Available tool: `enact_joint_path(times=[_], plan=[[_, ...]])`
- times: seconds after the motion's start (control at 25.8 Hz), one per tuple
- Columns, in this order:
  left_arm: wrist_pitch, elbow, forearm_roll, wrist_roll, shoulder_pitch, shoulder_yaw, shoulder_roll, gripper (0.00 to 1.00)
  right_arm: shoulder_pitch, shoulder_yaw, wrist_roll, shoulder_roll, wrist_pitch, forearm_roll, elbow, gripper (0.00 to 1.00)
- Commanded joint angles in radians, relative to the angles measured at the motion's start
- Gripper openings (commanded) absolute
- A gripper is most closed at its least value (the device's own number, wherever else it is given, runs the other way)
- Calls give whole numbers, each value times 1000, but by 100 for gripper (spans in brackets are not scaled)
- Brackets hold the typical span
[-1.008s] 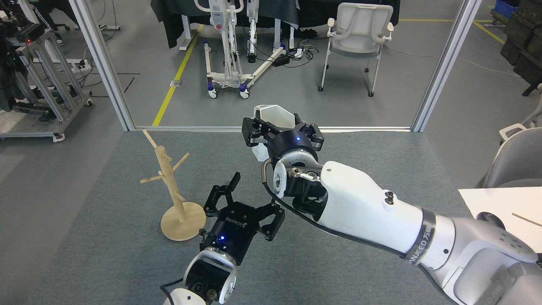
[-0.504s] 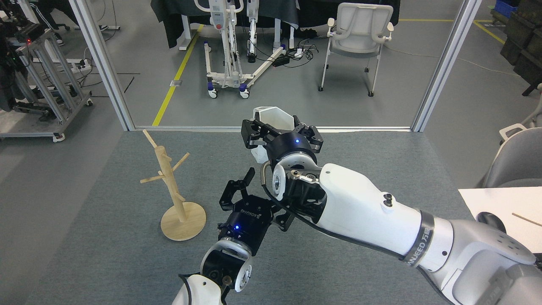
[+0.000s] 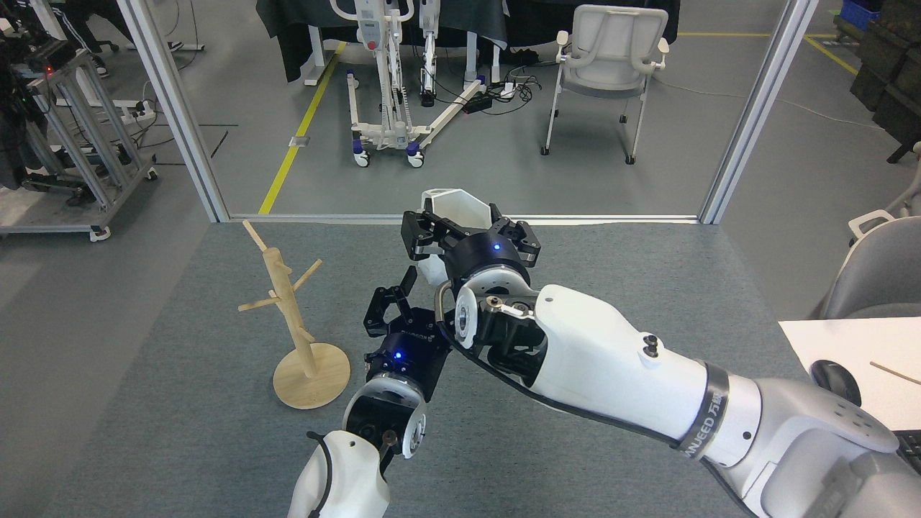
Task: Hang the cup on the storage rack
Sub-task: 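Raise the left gripper up under the cup held by the right gripper, then grasp the cup with the left gripper and open the right gripper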
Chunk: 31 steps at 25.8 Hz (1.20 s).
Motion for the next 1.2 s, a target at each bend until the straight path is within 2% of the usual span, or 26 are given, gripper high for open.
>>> enact_joint_path(times=[0.0, 0.58, 0.81, 0.85, 0.89, 0.93, 1.01, 1.05, 1.16], plan=[[10, 48, 1, -22, -41, 4, 0, 98, 2, 0, 0, 2, 0, 0, 2, 29], [23, 108, -2, -40, -112, 3, -19, 94, 16, 0, -41, 37, 0, 2, 37, 29], [20, 111, -1, -39, -112, 3, -16, 64, 19, 0, -43, 38, 0, 2, 40, 32], [21, 114, -1, -39, -110, 3, -16, 62, 19, 0, -41, 38, 0, 2, 40, 36], [20, 114, -1, -39, -109, 3, -16, 58, 19, 0, -41, 38, 0, 2, 40, 44], [18, 116, -1, -39, -109, 3, -16, 56, 19, 0, -43, 40, 0, 2, 40, 57], [17, 117, -1, -40, -109, 1, -16, 53, 19, 0, -43, 40, 0, 2, 40, 89], [17, 117, -1, -40, -109, 1, -14, 51, 19, 0, -43, 40, 0, 2, 40, 94], [10, 122, -2, -40, -106, 1, -14, 46, 24, -3, -43, 38, 0, 0, 34, 98]])
